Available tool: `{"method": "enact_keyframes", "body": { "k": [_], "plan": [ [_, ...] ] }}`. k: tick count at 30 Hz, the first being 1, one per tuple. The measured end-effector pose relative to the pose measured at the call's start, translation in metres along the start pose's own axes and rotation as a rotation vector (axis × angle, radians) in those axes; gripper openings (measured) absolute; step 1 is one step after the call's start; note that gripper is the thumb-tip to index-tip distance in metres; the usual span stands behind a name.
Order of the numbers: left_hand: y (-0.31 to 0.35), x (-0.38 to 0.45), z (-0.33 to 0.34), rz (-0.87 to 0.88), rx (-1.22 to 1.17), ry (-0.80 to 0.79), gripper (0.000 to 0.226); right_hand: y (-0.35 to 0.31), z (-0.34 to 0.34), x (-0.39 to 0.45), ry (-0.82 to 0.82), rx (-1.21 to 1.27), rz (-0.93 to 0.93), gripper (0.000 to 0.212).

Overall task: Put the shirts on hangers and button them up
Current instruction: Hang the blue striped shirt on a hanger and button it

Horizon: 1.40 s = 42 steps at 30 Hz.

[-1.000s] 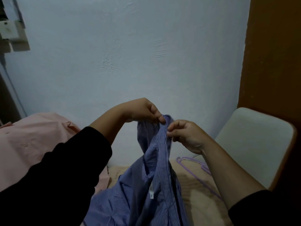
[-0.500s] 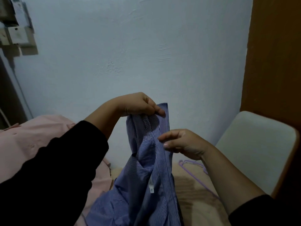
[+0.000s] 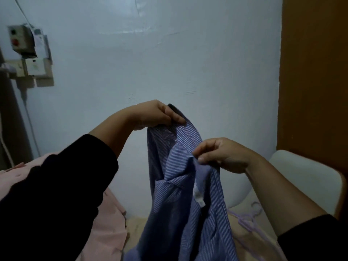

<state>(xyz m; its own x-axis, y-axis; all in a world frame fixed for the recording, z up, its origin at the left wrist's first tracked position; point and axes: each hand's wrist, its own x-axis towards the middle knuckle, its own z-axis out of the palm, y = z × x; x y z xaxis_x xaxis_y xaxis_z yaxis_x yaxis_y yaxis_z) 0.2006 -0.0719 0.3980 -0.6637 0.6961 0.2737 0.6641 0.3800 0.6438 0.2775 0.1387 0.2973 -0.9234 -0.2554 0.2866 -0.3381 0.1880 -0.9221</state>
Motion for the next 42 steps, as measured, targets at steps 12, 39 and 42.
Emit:
{"method": "enact_keyframes", "body": {
  "k": [12,39,42],
  "plan": [
    [-0.012,-0.02,-0.054,-0.014,-0.021,0.213,0.032,-0.01,-0.037,-0.01,0.19,-0.191,0.018,0.022],
    [0.007,-0.07,-0.054,0.095,-0.167,0.56,0.055,-0.018,-0.042,-0.049,0.486,-0.456,0.095,0.038],
    [0.007,-0.079,-0.055,0.089,-0.172,0.541,0.043,-0.023,-0.044,-0.053,0.481,-0.379,0.074,0.03]
  ]
}}
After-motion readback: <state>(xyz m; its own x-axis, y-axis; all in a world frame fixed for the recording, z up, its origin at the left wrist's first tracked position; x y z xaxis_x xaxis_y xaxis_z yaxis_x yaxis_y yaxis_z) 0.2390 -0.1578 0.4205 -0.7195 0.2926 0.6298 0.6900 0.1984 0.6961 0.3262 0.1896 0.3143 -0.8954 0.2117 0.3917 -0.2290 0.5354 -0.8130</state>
